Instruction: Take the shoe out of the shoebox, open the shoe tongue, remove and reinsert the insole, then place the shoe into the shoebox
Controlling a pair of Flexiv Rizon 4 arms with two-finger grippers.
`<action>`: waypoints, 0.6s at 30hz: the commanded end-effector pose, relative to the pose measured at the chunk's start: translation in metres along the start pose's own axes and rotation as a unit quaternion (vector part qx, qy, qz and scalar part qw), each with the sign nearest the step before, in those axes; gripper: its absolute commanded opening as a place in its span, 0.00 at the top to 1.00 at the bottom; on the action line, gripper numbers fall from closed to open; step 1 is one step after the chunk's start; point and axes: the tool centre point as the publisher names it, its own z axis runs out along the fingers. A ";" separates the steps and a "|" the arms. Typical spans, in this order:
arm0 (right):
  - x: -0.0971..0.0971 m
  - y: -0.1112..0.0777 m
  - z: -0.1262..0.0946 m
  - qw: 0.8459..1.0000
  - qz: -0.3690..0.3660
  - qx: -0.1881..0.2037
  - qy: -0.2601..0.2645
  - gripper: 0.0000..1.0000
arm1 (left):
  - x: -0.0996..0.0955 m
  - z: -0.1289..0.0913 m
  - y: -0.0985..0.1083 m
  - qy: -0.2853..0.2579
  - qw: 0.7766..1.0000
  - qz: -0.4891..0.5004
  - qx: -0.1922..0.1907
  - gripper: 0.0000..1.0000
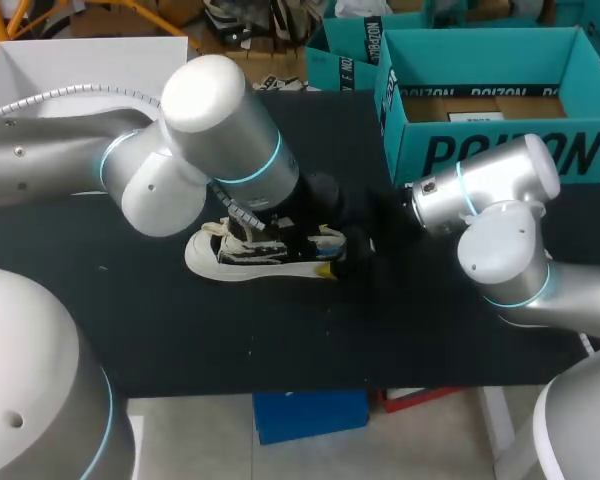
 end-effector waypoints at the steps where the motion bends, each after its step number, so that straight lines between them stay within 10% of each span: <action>1: -0.001 -0.004 0.000 1.000 0.001 0.001 0.000 1.00 | -0.003 0.007 -0.002 -0.003 1.000 -0.002 -0.005 0.62; 18: -0.001 -0.004 0.000 1.000 0.001 0.001 0.000 1.00 | -0.013 0.015 -0.001 -0.022 1.000 -0.003 -0.014 0.63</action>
